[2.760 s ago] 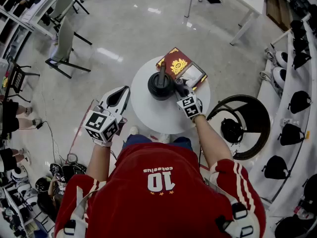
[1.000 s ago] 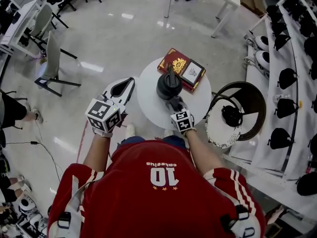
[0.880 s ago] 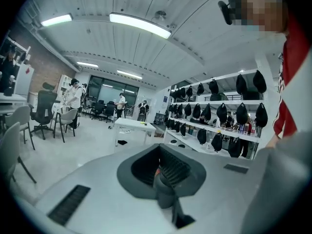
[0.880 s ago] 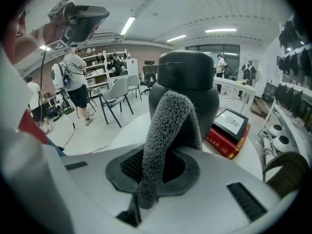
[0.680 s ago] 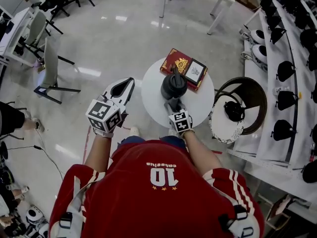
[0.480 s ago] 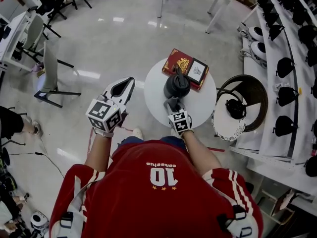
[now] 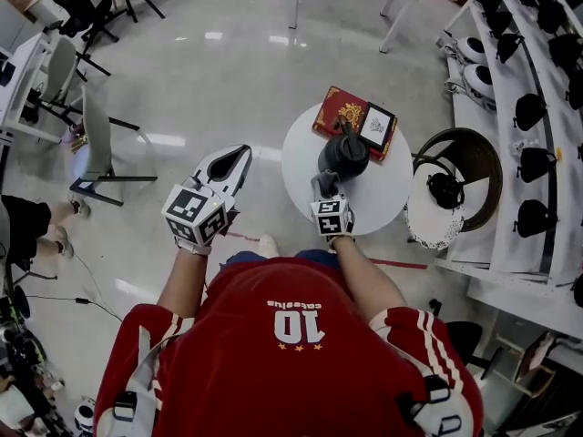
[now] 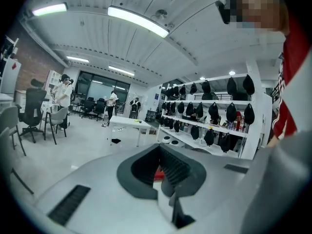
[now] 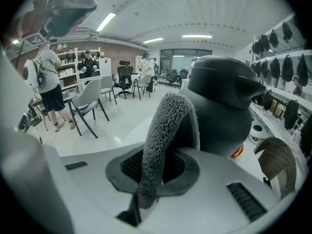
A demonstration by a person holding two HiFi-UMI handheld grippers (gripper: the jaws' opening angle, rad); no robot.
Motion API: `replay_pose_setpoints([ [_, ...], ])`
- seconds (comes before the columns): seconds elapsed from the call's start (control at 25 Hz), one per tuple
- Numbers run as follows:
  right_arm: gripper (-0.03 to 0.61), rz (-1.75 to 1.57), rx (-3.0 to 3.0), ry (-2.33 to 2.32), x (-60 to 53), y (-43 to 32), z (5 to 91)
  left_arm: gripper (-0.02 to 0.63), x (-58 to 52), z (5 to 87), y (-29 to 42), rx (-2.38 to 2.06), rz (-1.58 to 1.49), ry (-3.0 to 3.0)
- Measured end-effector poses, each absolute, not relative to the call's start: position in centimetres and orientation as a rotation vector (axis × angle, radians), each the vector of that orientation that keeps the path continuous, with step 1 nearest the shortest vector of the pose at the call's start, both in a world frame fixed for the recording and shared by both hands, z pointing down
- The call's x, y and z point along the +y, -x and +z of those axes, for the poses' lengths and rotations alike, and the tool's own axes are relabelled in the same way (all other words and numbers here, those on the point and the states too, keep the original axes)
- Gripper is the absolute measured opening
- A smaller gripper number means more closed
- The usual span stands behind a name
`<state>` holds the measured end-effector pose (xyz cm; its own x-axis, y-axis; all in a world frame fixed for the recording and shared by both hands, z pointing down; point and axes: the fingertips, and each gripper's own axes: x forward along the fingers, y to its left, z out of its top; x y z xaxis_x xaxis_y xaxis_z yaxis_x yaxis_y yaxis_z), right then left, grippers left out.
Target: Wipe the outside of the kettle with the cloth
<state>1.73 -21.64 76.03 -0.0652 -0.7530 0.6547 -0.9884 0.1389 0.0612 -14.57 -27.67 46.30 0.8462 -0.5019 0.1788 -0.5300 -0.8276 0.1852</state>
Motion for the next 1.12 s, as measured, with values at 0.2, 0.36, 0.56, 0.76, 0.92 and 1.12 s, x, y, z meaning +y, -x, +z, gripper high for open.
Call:
replay_pose_setpoints([
  [0.2,0.049,0.539,-1.878,-1.694,-24.1,-0.2,75.1,0.008,-28.6,46.2,16.6,-0.785,0.188,-2.811],
  [0.36,0.049,0.54,-1.903,-1.756,-26.3,0.4,72.6,0.009,-28.9,45.9,18.1,-0.781,0.186,-2.806],
  [0.56,0.049,0.477,-1.986,-1.81,-28.3,1.5,67.3,0.009,-29.5,45.9,19.4,-0.779,0.173,-2.798],
  [0.76,0.049,0.424,-2.127,-1.808,-27.7,2.6,62.6,0.009,-29.5,46.3,18.8,-0.758,0.177,-2.79],
  [0.92,0.049,0.365,-2.209,-1.797,-26.4,2.3,58.3,0.009,-29.2,45.8,16.8,-0.742,0.165,-2.798],
  [1.12,0.049,0.319,-2.263,-1.8,-24.7,0.2,54.2,0.009,-28.7,44.8,13.7,-0.713,0.135,-2.812],
])
